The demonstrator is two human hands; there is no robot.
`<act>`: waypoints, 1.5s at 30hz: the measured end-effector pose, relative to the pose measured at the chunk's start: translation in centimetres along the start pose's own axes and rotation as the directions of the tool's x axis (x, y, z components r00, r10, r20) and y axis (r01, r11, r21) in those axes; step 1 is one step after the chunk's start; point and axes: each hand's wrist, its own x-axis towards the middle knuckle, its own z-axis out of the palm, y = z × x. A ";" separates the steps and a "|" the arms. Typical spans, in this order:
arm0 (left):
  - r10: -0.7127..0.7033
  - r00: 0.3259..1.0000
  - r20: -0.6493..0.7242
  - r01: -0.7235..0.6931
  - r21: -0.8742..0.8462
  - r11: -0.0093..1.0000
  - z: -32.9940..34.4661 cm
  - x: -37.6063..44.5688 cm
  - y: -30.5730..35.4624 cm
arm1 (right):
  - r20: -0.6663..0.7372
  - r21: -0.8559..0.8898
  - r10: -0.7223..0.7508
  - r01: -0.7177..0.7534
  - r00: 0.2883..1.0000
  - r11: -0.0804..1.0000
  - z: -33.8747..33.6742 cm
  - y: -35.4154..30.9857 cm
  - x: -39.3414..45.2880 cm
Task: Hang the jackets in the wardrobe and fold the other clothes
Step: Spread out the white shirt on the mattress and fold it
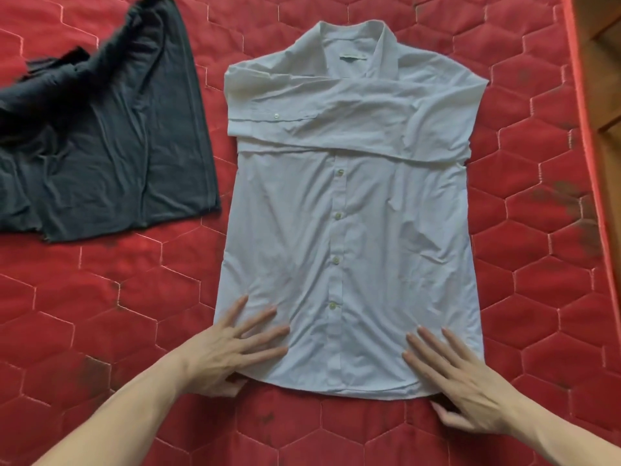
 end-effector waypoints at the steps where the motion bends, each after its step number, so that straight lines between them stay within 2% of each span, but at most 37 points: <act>1: -0.010 1.000 0.017 0.010 0.008 1.000 -0.2 -0.1 0.2 | 0.004 -0.018 0.005 -0.005 1.000 1.000 -0.2 -0.2 -0.2; 4: -0.108 0.990 0.090 0.108 0.004 0.994 -1.1 0.2 1.1 | -0.048 -0.075 0.086 -0.089 0.995 0.993 -1.0 -1.3 -0.3; 7: -0.222 0.974 0.040 0.225 -0.101 0.969 -1.8 0.4 2.0 | -0.091 -0.024 0.210 -0.213 0.973 0.977 -2.7 -2.3 0.3; 9: -0.254 0.967 0.002 0.250 -0.181 0.951 -2.3 0.2 1.7 | -0.151 0.052 0.315 -0.311 0.937 0.949 -3.6 -3.0 0.6; 12: -0.290 0.956 0.036 0.289 -0.271 0.918 -4.5 0.1 0.7 | -0.217 0.207 0.488 -0.449 0.845 0.869 -4.5 -2.7 1.1; 14: -0.335 0.939 0.074 0.330 -0.458 0.825 -5.5 0.6 -0.3 | -0.171 0.354 0.632 -0.552 0.755 0.755 -5.6 -2.0 1.5; 16: -0.351 0.922 0.162 0.364 -0.671 0.646 -7.1 0.6 -2.1 | -0.074 0.445 0.760 -0.660 0.646 0.605 -7.1 -1.0 1.6; 18: -0.416 0.889 0.193 0.418 -0.713 0.563 -8.6 0.9 -4.6 | -0.009 0.479 0.815 -0.713 0.579 0.512 -8.9 0.4 2.1; 20: -0.470 0.856 0.217 0.456 -0.745 0.487 -10.1 1.4 -7.3 | 0.013 0.500 0.822 -0.716 0.569 0.488 -10.2 2.0 2.7; 24: -0.605 0.772 0.193 0.482 -0.799 0.360 -10.6 2.5 -12.6 | -0.036 0.540 0.829 -0.687 0.557 0.485 -12.2 4.6 4.0; 28: -0.701 0.679 0.217 0.483 -0.852 0.203 -10.2 2.9 -16.0 | -0.109 0.543 0.808 -0.647 0.579 0.536 -14.5 8.0 6.1; 32: -0.751 0.623 0.220 0.378 -0.925 0.042 -10.7 2.9 -17.8 | -0.218 0.559 0.778 -0.578 0.589 0.594 -17.0 11.5 8.6; 35: -0.808 0.558 0.189 0.287 -0.958 -0.026 -11.3 3.2 -18.6 | -0.405 0.508 0.698 -0.489 0.591 0.709 -18.6 14.1 9.9; 37: -0.852 0.504 0.145 0.189 -0.980 -0.055 -11.6 3.3 -19.0 | -0.536 0.454 0.634 -0.443 0.557 0.773 -19.1 15.8 10.6; 40: -0.882 0.448 0.146 0.099 -0.989 -0.114 -11.8 3.5 -19.5 | -0.614 0.463 0.625 -0.422 0.481 0.779 -19.1 17.4 11.5; 42: -0.873 0.431 0.227 0.079 -0.974 -0.215 -11.1 4.1 -20.0 | -0.548 0.562 0.702 -0.422 0.454 0.712 -18.3 18.0 12.2; 43: -0.865 0.418 0.279 0.082 -0.959 -0.270 -10.6 4.4 -20.3 | -0.448 0.644 0.774 -0.438 0.447 0.627 -17.9 18.2 12.5; 45: -0.854 0.375 0.361 0.114 -0.932 -0.344 -9.4 5.4 -20.8 | -0.151 0.750 0.882 -0.530 0.446 0.396 -16.9 18.5 13.4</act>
